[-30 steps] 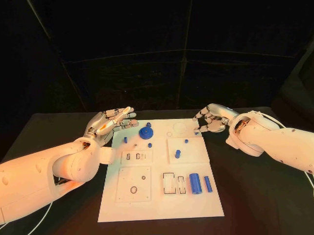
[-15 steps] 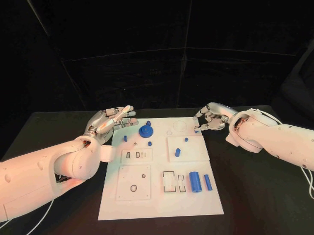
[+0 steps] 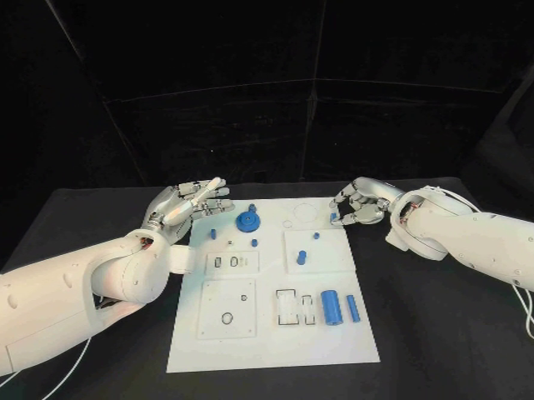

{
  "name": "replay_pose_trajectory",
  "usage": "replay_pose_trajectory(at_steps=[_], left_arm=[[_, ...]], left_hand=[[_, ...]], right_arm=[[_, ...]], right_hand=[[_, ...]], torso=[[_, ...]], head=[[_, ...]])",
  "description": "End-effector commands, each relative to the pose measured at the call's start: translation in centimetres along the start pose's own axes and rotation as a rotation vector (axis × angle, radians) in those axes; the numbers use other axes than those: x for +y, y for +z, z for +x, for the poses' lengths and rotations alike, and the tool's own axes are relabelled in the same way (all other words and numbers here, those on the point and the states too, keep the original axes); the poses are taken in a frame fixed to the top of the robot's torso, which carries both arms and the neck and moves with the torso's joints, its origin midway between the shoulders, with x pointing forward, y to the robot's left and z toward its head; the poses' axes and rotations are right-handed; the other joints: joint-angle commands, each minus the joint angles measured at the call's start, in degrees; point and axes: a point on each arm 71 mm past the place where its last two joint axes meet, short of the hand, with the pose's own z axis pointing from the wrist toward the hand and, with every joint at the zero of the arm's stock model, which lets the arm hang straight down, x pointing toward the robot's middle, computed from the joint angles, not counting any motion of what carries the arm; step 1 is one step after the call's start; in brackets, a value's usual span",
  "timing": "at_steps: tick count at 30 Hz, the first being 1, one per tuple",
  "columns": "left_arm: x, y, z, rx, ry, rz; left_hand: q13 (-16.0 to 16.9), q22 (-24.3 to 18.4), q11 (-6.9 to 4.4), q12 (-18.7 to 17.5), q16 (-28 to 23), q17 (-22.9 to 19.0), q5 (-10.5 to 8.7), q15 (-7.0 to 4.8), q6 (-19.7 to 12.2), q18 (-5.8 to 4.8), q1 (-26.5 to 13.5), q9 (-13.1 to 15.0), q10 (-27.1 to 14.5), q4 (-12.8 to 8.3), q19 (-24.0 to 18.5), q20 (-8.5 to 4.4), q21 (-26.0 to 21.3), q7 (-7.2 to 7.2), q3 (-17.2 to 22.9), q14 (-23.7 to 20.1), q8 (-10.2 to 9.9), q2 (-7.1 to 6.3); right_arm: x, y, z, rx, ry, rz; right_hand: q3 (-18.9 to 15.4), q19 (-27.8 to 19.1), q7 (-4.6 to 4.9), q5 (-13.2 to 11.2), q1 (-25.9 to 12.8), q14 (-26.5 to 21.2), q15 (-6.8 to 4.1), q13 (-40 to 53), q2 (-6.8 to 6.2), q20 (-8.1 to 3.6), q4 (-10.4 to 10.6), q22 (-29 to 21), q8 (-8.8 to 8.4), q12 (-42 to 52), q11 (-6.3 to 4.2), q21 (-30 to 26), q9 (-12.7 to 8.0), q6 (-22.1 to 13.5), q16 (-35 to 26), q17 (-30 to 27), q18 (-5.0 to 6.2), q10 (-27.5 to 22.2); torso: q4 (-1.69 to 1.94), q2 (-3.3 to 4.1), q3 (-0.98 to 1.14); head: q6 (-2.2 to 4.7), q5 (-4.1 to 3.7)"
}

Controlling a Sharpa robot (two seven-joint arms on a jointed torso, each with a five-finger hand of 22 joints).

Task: Assemble the parts on the task board

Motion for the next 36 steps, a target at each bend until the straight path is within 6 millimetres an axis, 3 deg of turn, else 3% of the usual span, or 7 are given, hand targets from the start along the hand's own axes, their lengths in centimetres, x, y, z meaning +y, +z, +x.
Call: replay_pose_trajectory(at_steps=[1, 13, 24, 36], left_arm=[[-0.11, 0.05, 0.14, 0.012, -0.005, 0.011], [-0.01, 0.09, 0.12, 0.011, -0.005, 0.009], [0.05, 0.13, 0.11, 0.010, -0.005, 0.008], [0.07, 0.13, 0.09, 0.010, -0.005, 0.006]], left_hand=[[0.0, -0.1, 0.04, -0.3, -0.3, 0.1, -0.14, 0.17, 0.3, 0.39, 0.3, 0.0, 0.5, -0.4, 0.3, 0.03, -0.3, 1.39, 0.0, 0.1, -0.2, 0.42], [0.0, -0.1, 0.04, -0.3, -0.3, 0.1, -0.14, 0.17, 0.3, 0.39, 0.3, 0.0, 0.5, -0.4, 0.3, 0.03, -0.3, 1.39, 0.0, 0.1, -0.2, 0.42], [0.0, -0.1, 0.04, -0.3, -0.3, 0.1, -0.14, 0.17, 0.3, 0.39, 0.3, 0.0, 0.5, -0.4, 0.3, 0.03, -0.3, 1.39, 0.0, 0.1, -0.2, 0.42], [0.0, -0.1, 0.04, -0.3, -0.3, 0.1, -0.14, 0.17, 0.3, 0.39, 0.3, 0.0, 0.5, -0.4, 0.3, 0.03, -0.3, 1.39, 0.0, 0.1, -0.2, 0.42]], right_arm=[[-0.03, 0.02, 0.26, 0.023, 0.004, -0.005], [-0.41, 0.21, 0.64, 0.032, 0.005, 0.006], [-0.40, 0.52, 0.80, 0.034, 0.005, 0.007], [-0.37, 0.67, 0.89, 0.037, 0.001, 0.008]], right_hand=[[0.0, 0.2, 0.12, 0.3, 0.3, 5.1, -0.23, 4.6, 0.28, -0.04, -0.3, 0.0, -0.02, 0.2, 0.14, 0.0, 0.1, 0.2, 0.3, 11.0, -0.69, -0.2], [0.3, 0.3, 0.07, 0.2, 0.4, 5.1, -0.24, 4.7, 1.09, -0.02, -0.5, 0.1, 0.32, 0.3, 0.09, 0.0, 0.2, 0.9, 0.4, 11.1, -0.71, -0.1], [2.2, 0.5, -0.58, -3.0, 0.6, 5.1, -0.65, 5.1, 3.88, -0.31, -0.4, 0.5, 1.16, 0.6, -0.45, 0.2, 0.2, 3.6, 0.4, 11.3, -0.76, 0.3], [3.7, 0.5, -1.49, -5.1, 0.6, 5.2, -1.28, 5.4, 4.74, -0.86, -0.7, 0.6, 1.94, 0.9, -1.21, 0.2, 0.4, 5.9, 0.4, 11.4, -0.77, 0.5]], torso=[[0.01, -0.02, 0.02], [0.00, -0.03, 0.04], [0.09, -0.06, 0.01], [0.04, -0.07, 0.03]], head=[[-0.06, -0.06], [-0.16, -0.19], [-0.31, -0.21], [-0.43, -0.41]])
